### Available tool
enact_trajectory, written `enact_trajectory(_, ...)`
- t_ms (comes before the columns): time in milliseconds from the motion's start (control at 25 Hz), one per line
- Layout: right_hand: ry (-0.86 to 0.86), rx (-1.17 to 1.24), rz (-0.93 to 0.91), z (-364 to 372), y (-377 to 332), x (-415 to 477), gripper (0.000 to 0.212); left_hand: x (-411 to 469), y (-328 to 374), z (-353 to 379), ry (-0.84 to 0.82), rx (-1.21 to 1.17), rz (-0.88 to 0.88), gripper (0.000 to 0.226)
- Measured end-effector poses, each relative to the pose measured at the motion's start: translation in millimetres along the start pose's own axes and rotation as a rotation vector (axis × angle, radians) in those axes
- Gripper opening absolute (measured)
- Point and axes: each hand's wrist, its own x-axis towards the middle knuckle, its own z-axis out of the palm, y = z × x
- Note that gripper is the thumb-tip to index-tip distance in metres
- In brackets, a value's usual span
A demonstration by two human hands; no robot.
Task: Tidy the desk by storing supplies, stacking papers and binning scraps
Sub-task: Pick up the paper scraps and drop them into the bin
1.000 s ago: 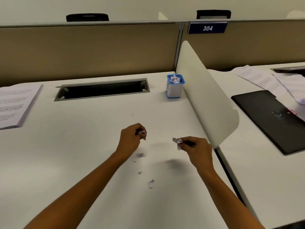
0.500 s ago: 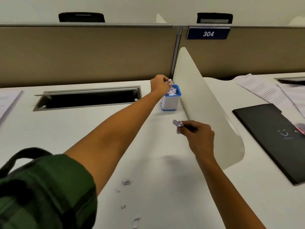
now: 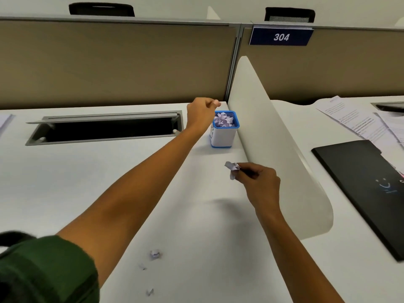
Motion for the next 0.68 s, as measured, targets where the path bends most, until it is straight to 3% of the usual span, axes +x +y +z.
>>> enact_trajectory(240, 0.153, 0.046, -0.124, 18.6, -38.3, 64.1, 0.016, -89.8, -72.5, -66.7, 0.038, 0.142, 0.112, 0.026)
enact_trajectory(400, 0.234, -0.119, -0.262, 38.6, -58.4, 115.0, 0.019, -154.8, -132.6, -112.1, -0.005, 0.291, 0.013, 0.028)
enact_trajectory(680, 0.031, -0.419, -0.174, 63.8, -56.4, 153.2, 0.03, -232.9, -187.6, -156.9, -0.052, 0.515, -0.093, 0.032)
